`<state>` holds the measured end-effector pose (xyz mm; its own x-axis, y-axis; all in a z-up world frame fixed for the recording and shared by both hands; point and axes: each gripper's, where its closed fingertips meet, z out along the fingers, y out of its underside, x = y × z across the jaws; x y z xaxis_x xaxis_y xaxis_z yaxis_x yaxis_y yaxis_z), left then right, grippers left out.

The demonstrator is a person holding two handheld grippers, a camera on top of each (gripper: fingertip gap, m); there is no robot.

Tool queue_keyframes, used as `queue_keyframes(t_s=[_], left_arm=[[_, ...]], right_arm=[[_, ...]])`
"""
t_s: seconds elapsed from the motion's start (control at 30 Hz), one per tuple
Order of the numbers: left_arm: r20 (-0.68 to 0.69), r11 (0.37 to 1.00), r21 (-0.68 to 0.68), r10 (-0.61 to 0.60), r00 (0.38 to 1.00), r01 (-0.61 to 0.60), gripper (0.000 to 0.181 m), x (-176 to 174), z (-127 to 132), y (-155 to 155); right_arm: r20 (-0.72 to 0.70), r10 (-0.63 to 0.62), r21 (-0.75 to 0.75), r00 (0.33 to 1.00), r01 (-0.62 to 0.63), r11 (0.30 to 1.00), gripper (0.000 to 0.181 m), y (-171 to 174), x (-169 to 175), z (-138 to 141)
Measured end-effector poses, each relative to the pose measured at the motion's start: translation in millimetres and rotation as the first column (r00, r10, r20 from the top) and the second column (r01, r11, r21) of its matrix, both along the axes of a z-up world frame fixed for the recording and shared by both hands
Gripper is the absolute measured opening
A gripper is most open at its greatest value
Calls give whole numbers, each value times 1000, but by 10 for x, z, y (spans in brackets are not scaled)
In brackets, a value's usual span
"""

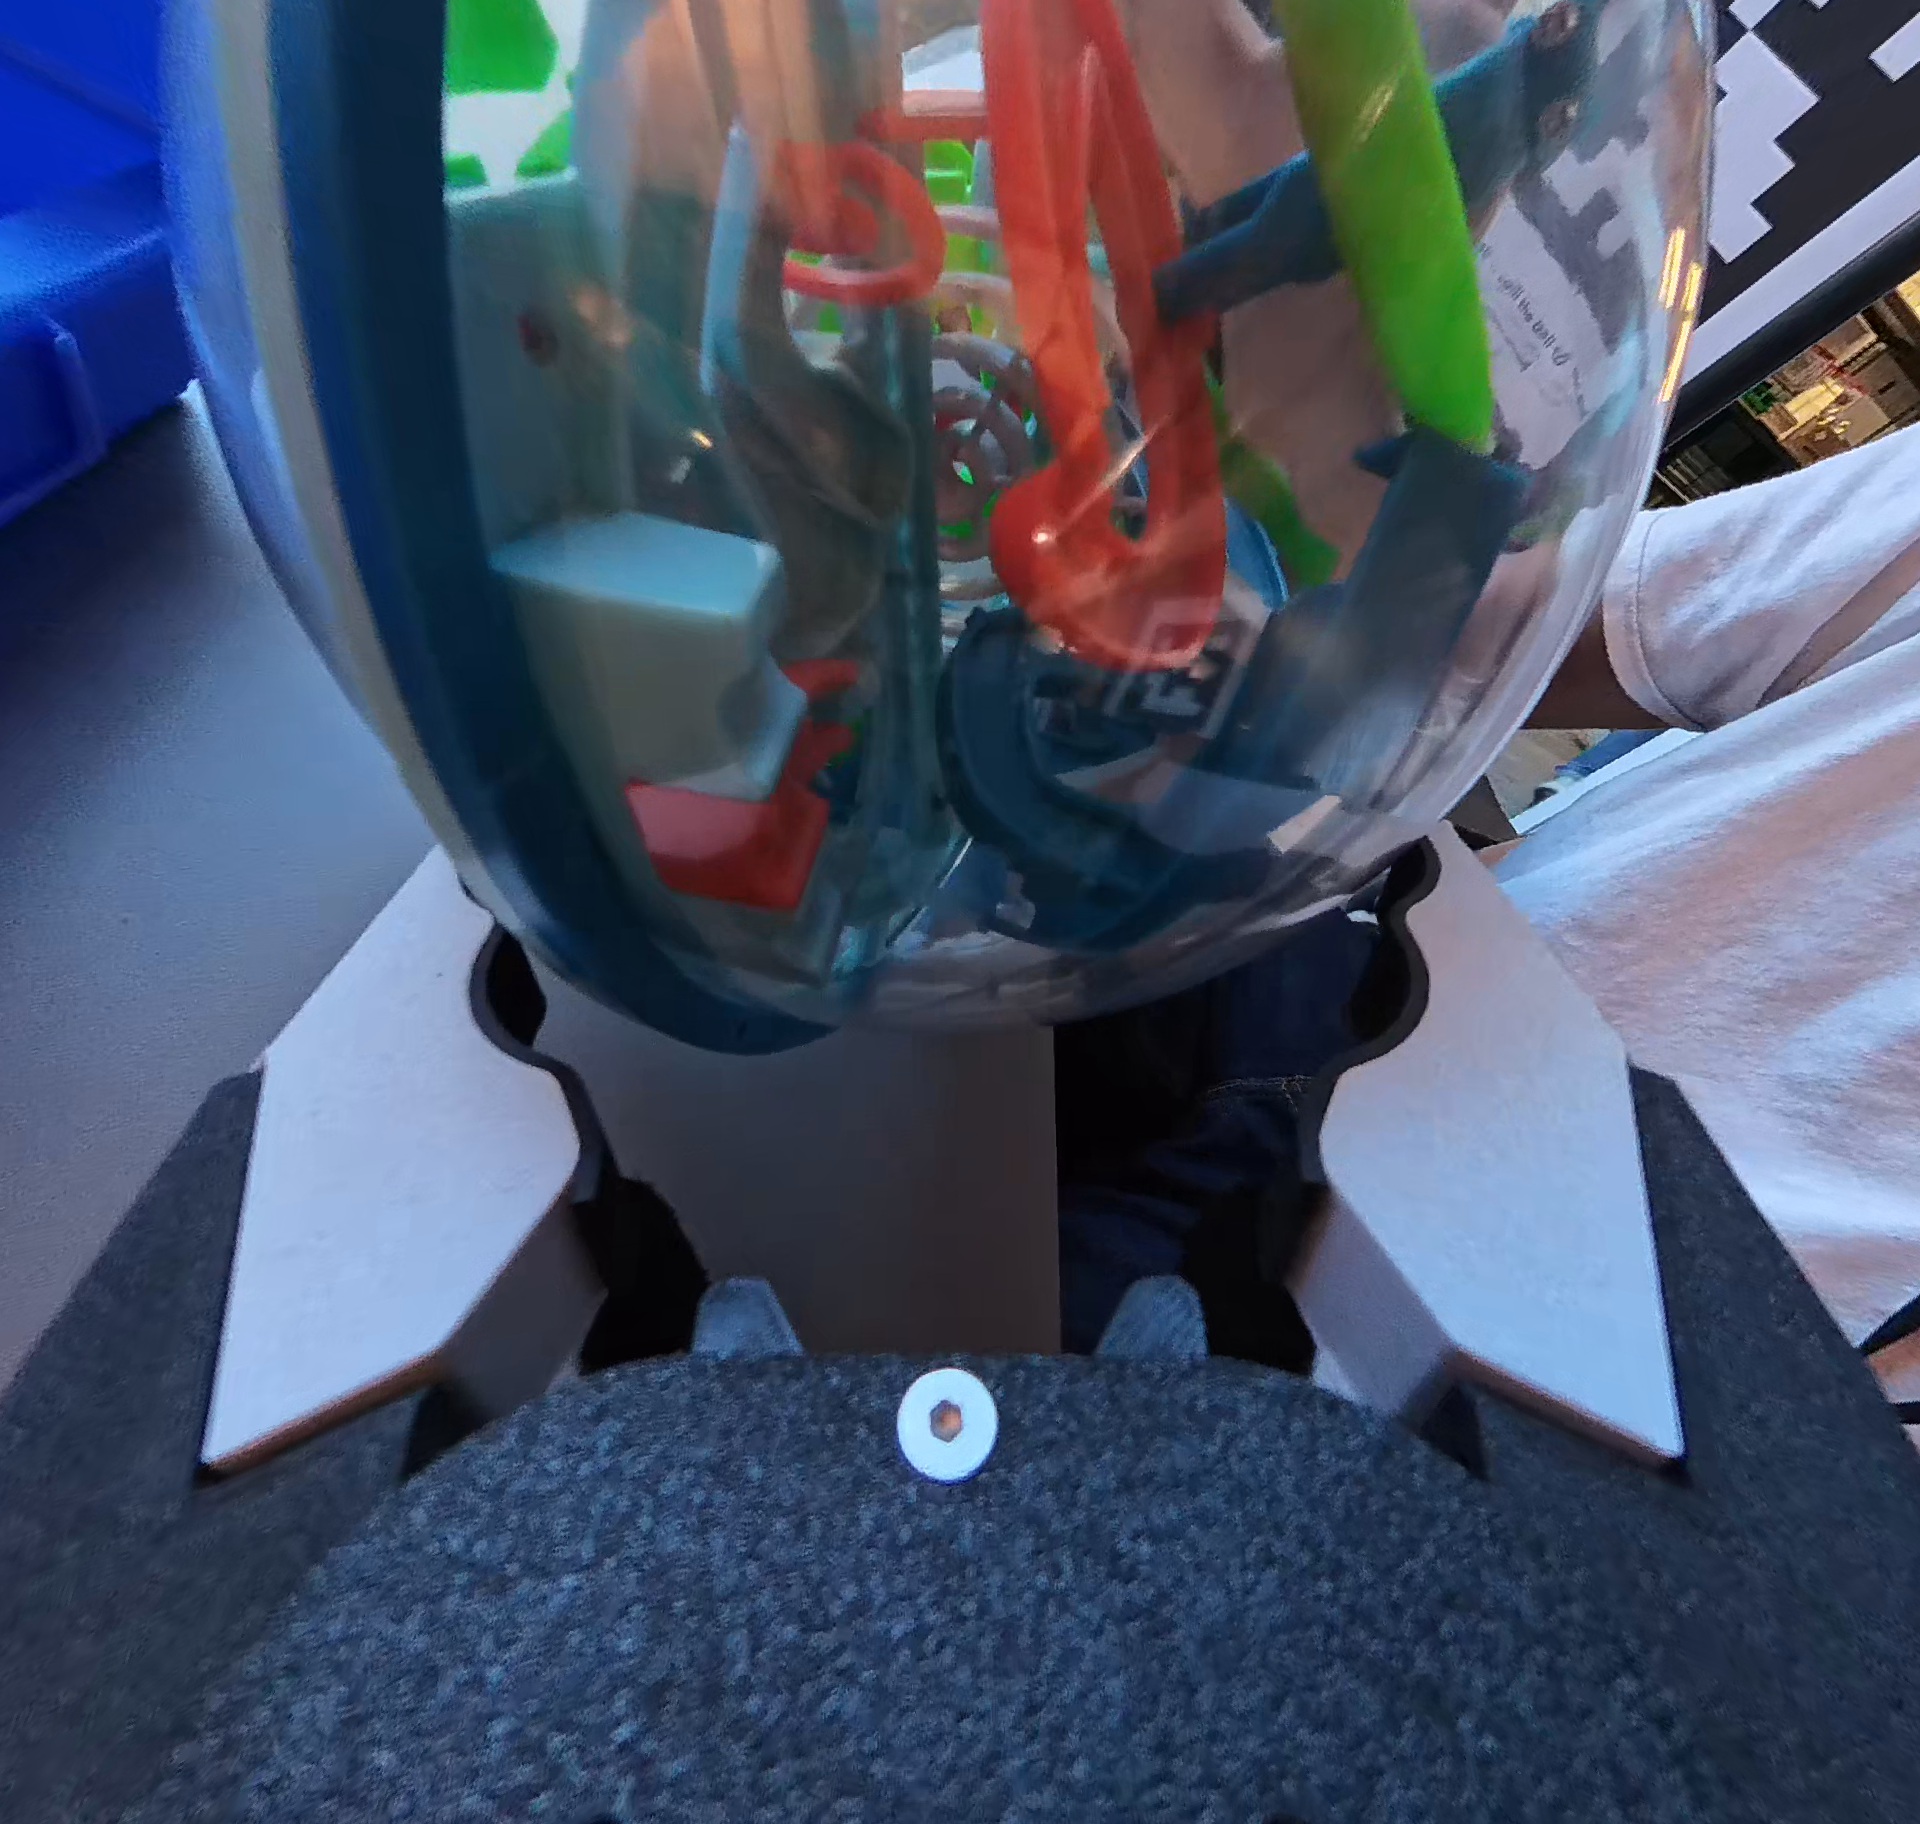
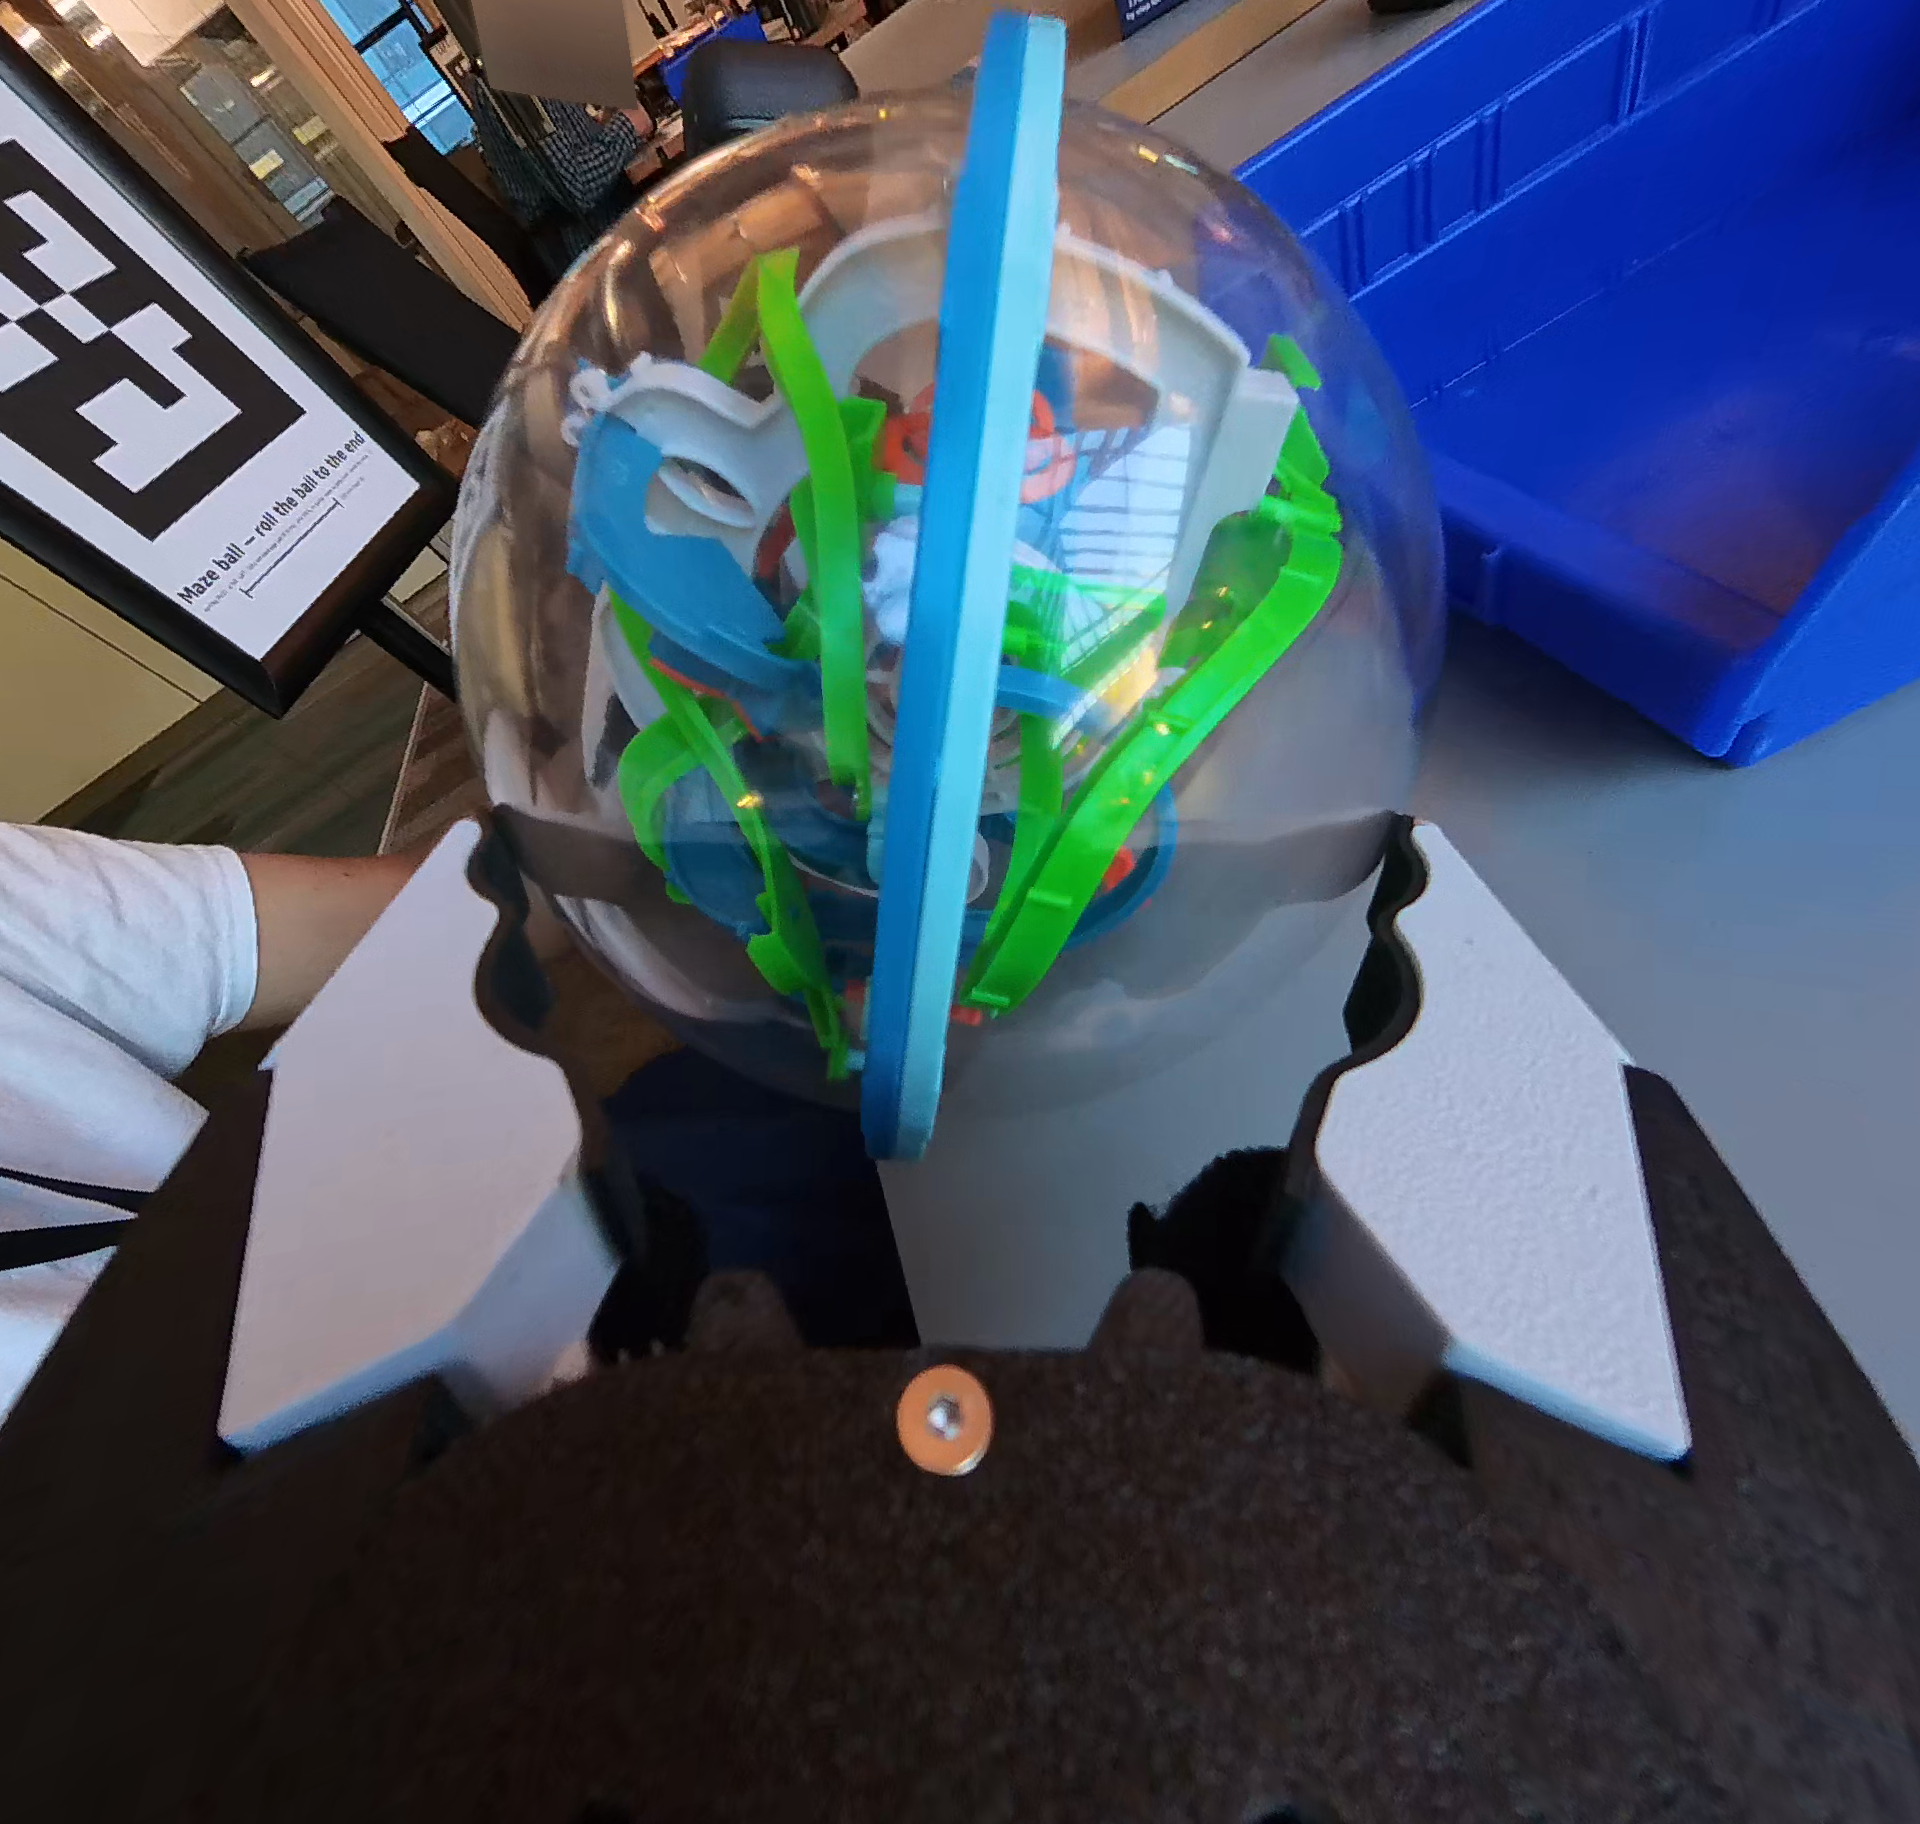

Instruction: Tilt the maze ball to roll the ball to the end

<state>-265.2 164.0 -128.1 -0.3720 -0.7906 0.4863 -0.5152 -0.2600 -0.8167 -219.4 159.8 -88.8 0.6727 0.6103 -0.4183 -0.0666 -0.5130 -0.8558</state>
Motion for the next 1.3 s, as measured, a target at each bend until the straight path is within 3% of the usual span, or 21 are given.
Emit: queue_keyframes(t_s=[0.37,1.13,1.2,1.3], left_arm=[[24,999,50,-3,1000,1,157,8,11,-31],[28,985,174,11,1000,-15,156,16,-59,-3],[19,981,194,15,1000,-18,156,19,-85,6],[0,961,275,31,1000,-30,155,33,-167,24]], right_arm=[[28,-6,90,1000,3,996,155,2,-5,109],[121,37,132,992,-54,990,155,6,-10,118],[107,43,136,993,-57,989,155,18,-5,128],[-23,57,129,998,-54,990,154,42,26,249]])
